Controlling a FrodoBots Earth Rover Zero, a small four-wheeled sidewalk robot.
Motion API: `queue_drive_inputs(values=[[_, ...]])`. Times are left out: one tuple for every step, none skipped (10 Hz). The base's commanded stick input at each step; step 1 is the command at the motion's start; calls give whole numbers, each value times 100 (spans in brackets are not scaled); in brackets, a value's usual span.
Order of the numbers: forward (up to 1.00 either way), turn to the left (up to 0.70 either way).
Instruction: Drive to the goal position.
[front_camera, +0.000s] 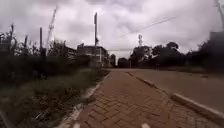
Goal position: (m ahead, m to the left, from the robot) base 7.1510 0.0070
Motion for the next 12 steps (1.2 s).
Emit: queue_drive_inputs(values=[[70,0],[70,0],[70,0],[70,0],[70,-35],[70,-35],[70,-35],[70,-35],[70,-35],[70,-35],[70,-35],[70,-24]])
